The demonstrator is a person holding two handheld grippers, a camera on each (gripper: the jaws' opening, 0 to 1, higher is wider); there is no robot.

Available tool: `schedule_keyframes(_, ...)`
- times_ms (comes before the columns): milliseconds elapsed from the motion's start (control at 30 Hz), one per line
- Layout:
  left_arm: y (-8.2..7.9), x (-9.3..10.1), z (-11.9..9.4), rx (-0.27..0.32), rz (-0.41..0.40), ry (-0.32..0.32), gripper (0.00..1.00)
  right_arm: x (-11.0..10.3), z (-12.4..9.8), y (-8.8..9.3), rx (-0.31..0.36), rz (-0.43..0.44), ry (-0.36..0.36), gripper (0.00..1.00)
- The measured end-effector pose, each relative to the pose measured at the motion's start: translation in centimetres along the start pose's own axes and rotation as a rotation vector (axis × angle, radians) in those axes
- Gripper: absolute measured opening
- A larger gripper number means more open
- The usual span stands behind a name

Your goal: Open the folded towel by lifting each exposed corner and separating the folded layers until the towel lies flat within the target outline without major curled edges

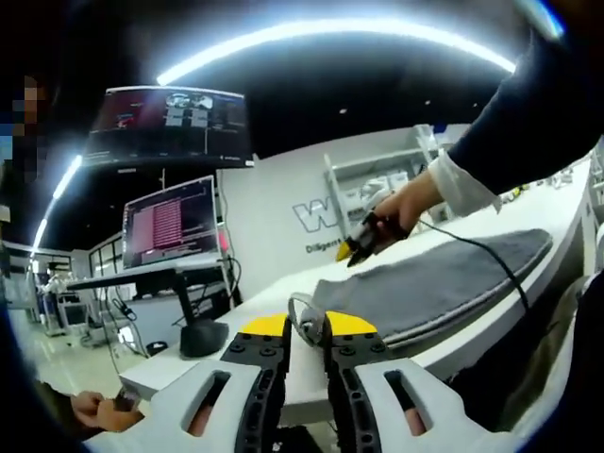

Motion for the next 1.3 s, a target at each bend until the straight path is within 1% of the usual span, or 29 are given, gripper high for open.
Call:
schedule_keyframes(133,-0.5,0.1,0.0,0.017,0.015,-0.004,0.21,0.2,-1.5,-0.4,0.0,-0.021,0.004,0.24)
schedule_keyframes(200,-0.6,0.2,0.1,0.02,0.013,0.002,0.21,0.7,-2.3,-0.6,-0.008,-0.059,0.034,0.24)
schedule_keyframes(267,-0.7,0.5,0.3,0.016,0.008,0.024,0.21,1.1,-3.1,-0.6,-0.029,-0.14,0.065,0.25)
schedule_keyframes(333,-0.8,0.6,0.5,0.013,0.011,0.03,0.21,1.2,-3.8,0.0,-0.065,-0.212,0.074,0.24)
schedule_keyframes(467,-1.0,1.0,0.9,0.009,0.003,0.054,0.2,1.0,-4.8,1.4,-0.126,-0.356,0.085,0.21)
schedule_keyframes(567,-0.9,1.3,1.1,0.001,0.011,0.066,0.18,1.1,-5.5,2.9,-0.179,-0.499,0.116,0.19)
schedule_keyframes(633,-0.8,1.6,1.3,-0.006,0.007,0.077,0.18,2.0,-5.1,2.9,-0.222,-0.58,0.133,0.18)
schedule_keyframes(667,-0.8,1.6,1.3,-0.009,0.007,0.079,0.17,1.9,-5.6,3.9,-0.235,-0.624,0.129,0.18)
schedule_keyframes(767,-0.7,2.0,1.5,-0.02,0.0,0.102,0.14,1.4,-5.9,4.9,-0.262,-0.696,0.114,0.15)
schedule_keyframes(900,-0.4,2.5,2.1,-0.049,-0.024,0.133,0.1,0.6,-6.1,5.8,-0.275,-0.743,0.095,0.13)
schedule_keyframes(933,-0.2,2.8,2.2,-0.061,-0.05,0.152,0.08,0.6,-6.1,6.0,-0.279,-0.743,0.092,0.13)
schedule_keyframes(967,-0.1,3.0,2.3,-0.077,-0.079,0.17,0.08,0.7,-6.1,6.2,-0.283,-0.747,0.093,0.13)
schedule_keyframes(1000,0.0,3.1,2.4,-0.088,-0.091,0.177,0.07,0.7,-6.2,6.3,-0.286,-0.751,0.096,0.13)
schedule_keyframes(1067,0.2,3.3,2.8,-0.118,-0.094,0.188,0.03,1.0,-6.2,6.5,-0.291,-0.747,0.097,0.13)
schedule_keyframes(1133,0.5,3.7,2.9,-0.156,-0.122,0.213,0.03,1.3,-6.2,6.5,-0.297,-0.741,0.095,0.13)
schedule_keyframes(1233,1.0,3.9,3.1,-0.191,-0.136,0.23,0.01,1.8,-6.3,7.1,-0.31,-0.743,0.097,0.13)
schedule_keyframes(1300,1.4,4.0,3.1,-0.218,-0.147,0.241,0.01,2.0,-6.5,7.2,-0.304,-0.738,0.089,0.13)
Point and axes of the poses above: the point that each gripper's makers call its tool centre point, and the gripper's own axes: z roughly forward along the fingers, x roughly to its right, y roughly out of its underside, the point moved 4 cm from there along -z, roughly backward along the fingers
